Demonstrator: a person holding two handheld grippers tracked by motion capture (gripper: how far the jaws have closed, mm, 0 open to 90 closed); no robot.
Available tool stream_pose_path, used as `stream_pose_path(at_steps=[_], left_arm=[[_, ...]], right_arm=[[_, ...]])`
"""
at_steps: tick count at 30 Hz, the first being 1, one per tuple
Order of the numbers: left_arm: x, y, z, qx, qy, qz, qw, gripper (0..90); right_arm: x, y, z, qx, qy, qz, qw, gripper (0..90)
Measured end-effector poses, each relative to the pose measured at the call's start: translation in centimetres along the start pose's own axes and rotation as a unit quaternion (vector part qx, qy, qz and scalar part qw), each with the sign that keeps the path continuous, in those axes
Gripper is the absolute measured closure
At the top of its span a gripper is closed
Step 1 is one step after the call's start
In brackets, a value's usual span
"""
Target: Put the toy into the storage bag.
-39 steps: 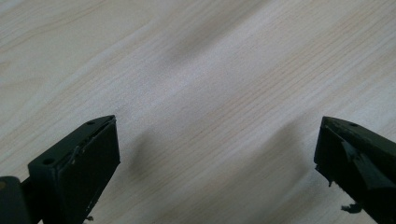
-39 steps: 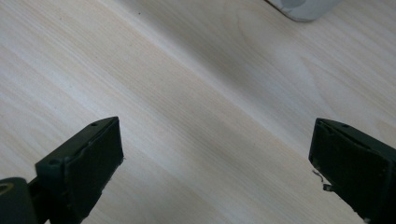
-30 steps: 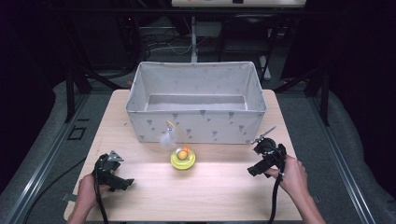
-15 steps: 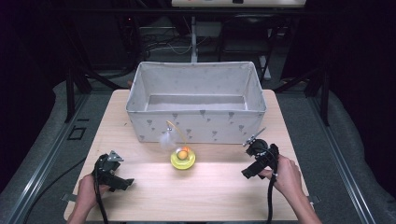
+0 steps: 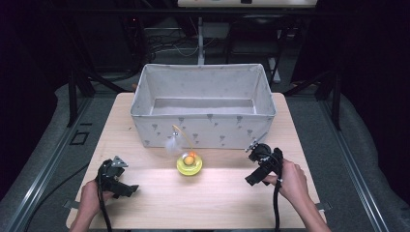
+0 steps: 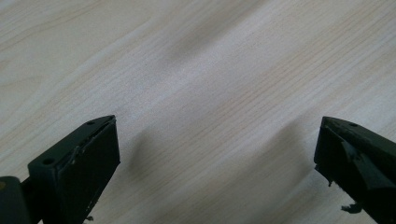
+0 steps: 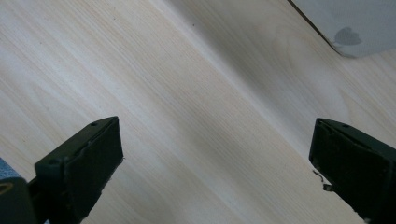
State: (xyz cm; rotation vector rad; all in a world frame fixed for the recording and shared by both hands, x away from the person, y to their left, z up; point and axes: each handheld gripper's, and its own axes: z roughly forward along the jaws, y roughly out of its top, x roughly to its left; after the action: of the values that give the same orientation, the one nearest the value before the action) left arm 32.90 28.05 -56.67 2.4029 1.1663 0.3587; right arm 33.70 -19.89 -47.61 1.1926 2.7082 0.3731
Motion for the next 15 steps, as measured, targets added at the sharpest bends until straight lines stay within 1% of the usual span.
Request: stream_pose_path(at_steps=[1, 2, 3, 4, 8, 9, 10, 11, 12, 15], left_arm=[[0.0, 0.0, 0.0, 0.000, 0.001, 0.000, 1.0000, 0.3], [0.0, 0.0, 0.0, 0.000, 0.000, 0.001, 1.0000, 0.3], [-0.1, 0.0, -0.1, 0.000, 0.001, 0.000, 1.0000, 0.3], [0.0, 0.0, -0.1, 0.000, 0.002, 0.002, 1.0000, 0.3], [0.0, -0.1, -0.1, 0.002, 0.003, -0.001, 1.0000, 0.2], [0.0, -0.1, -0.1, 0.002, 0.003, -0.001, 1.0000, 0.3], [0.0, -0.1, -0.1, 0.002, 0.003, 0.000, 1.0000, 0.3], [0.0, -0.1, -0.1, 0.002, 0.003, 0.000, 1.0000, 0.3], [0.0, -0.1, -0.2, -0.001, 0.005, -0.001, 1.0000, 0.3], [0.0, -0.1, -0.2, -0.002, 0.005, -0.002, 1.0000, 0.3]], right_arm=[[0.0, 0.2, -0.1, 0.009, -0.002, -0.009, 0.9999, 2.2], [0.1, 0.4, -0.1, 0.010, 0.000, -0.011, 0.9999, 2.2], [0.3, 0.6, -0.1, 0.005, 0.003, -0.011, 0.9999, 2.2], [0.5, 0.8, -0.2, 0.008, 0.000, -0.016, 0.9998, 2.3], [1.6, 2.0, -0.5, 0.011, 0.005, -0.035, 0.9993, 2.4], [1.6, 2.0, -0.5, 0.011, 0.005, -0.035, 0.9993, 2.4], [2.0, 2.5, -0.4, 0.010, 0.008, -0.041, 0.9991, 2.4], [2.0, 2.5, -0.4, 0.010, 0.008, -0.041, 0.9991, 2.4], [2.5, 2.9, -0.2, 0.014, 0.011, -0.050, 0.9986, 2.3], [2.9, 3.7, -0.4, 0.015, 0.013, -0.062, 0.9979, 2.1]])
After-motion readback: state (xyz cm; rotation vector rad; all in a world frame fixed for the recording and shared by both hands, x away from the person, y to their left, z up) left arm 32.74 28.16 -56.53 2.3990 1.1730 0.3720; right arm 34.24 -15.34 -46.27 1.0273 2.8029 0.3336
